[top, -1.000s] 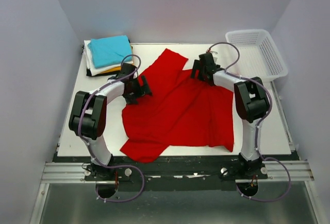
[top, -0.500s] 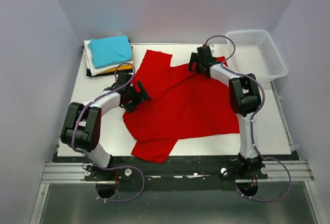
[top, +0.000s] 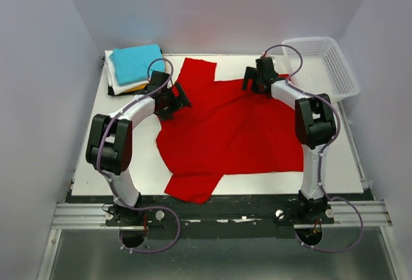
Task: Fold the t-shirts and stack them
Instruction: Flatten out the tshirt, then grab the side of the flattened tshirt closest away from the robot with both arms
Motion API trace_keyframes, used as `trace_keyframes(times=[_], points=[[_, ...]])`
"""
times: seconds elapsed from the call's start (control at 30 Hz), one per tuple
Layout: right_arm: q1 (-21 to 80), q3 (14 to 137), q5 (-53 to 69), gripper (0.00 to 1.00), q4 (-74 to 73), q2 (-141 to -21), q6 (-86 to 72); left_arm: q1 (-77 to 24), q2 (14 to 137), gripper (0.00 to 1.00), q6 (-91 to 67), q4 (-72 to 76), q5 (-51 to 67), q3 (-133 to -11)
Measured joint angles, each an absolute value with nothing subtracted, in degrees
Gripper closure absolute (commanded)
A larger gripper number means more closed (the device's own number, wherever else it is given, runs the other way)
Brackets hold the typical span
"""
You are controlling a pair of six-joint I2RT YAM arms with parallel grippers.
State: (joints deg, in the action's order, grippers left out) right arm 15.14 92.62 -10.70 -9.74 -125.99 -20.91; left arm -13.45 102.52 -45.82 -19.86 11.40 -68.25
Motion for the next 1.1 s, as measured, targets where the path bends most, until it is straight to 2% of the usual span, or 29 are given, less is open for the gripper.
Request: trace_keyframes(times=[0.17,0.3,0.43,0.7,0.87,1.1], points=[[15.16,83.59,-8.19,0.0,-10.37,-113.78,-21.19,-13.89,97.19,0.01,-43.72,-21.37,10.02,-68.47],[15.14,69.8,-7.75,0.0,-7.53,-96.31,-24.91,-16.34,82.39,0.01,-44.12,-23.16,6.76,-60.47],[15.14,57.49,-7.73,0.0,-4.86,-83.05,-28.6,-25.15,63.57,0.01,-47.68,-26.13,2.66,-48.31],[15.14,43.48,-12.21,0.0,-7.18,-71.29,-35.24,-42.5,39.99,0.04,-61.49,-47.79,-2.52,-27.35],[14.98,41.93,-14.37,0.0,-7.86,-67.0,-37.74,-50.87,35.11,0.09,-67.81,-50.81,-1.78,-24.05],[14.98,41.89,-16.21,0.0,-10.68,-66.96,-39.22,-56.1,46.39,0.23,-70.41,-49.98,-3.81,-26.94]])
